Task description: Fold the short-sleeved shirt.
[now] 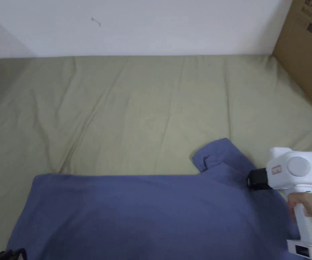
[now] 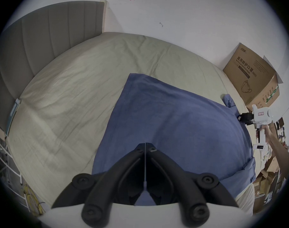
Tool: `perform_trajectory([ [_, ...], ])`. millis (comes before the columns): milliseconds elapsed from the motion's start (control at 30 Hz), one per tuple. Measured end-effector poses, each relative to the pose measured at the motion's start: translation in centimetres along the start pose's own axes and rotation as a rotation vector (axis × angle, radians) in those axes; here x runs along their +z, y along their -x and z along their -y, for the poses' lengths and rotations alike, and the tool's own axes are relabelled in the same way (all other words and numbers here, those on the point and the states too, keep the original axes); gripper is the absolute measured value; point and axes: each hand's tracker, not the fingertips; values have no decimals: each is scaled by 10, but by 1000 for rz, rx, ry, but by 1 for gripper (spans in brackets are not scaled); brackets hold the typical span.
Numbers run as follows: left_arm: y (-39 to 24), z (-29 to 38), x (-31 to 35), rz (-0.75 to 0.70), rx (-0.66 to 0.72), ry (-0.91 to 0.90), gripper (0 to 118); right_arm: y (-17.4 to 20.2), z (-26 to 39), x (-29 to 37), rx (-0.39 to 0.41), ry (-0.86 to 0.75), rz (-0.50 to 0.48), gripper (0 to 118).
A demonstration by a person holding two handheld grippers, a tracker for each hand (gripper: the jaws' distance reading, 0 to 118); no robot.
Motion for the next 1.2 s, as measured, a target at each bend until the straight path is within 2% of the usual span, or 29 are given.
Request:
perform_trajectory([
  [33,0,-6,-6,-4,-11,-2,23,4,-1,8,28,-4,10,67],
  [67,2,-14,-13,-3,-17,-10,56,9,2,15,100,-25,15,38],
  [100,3,-26,-23,3,-18,-7,80,14,3,19,140,-36,33,12],
  [133,4,-38,-33,4,-24,2,96,18,4,22,150,-47,20,3],
  [167,3,-50,-42,9,-43,-19,103,23,4,21,131,-34,9,3],
  [200,4,-63,-51,24,-54,-63,102,27,4,19,135,-18,9,3],
  [300,11,-107,-92,9,-25,-37,102,31,6,11,145,-13,47,3],
  [433,21,-142,-155,-70,28,-5,100,19,4,12,23,-14,-12,3],
  [467,23,-146,-168,-85,46,5,91,14,3,11,4,-12,-25,3],
  [533,29,-146,-201,-88,62,98,90,12,3,9,-23,-7,-32,3],
  [567,25,-143,-210,-157,20,123,86,13,3,8,-23,-5,-30,3],
  [600,18,-141,-205,-134,-34,65,78,13,2,6,-19,-3,-26,3],
  [633,13,-143,-200,-160,-45,77,63,16,1,6,-13,-1,-18,3],
  [667,12,-143,-191,-160,-53,64,30,18,1,7,-2,1,-8,3],
  [700,11,-144,-186,-159,-71,59,10,20,0,9,11,2,1,3],
  [733,11,-145,-182,-186,-94,55,2,21,0,12,20,2,4,3],
  [867,14,-146,-157,-109,-74,87,2,12,-3,42,-32,-31,-51,3],
  [1033,10,-144,-85,-59,-130,0,2,-4,-2,103,-42,-108,-141,3],
  [1200,17,-121,7,-16,-146,-101,2,-13,30,179,31,-191,-174,3],
])
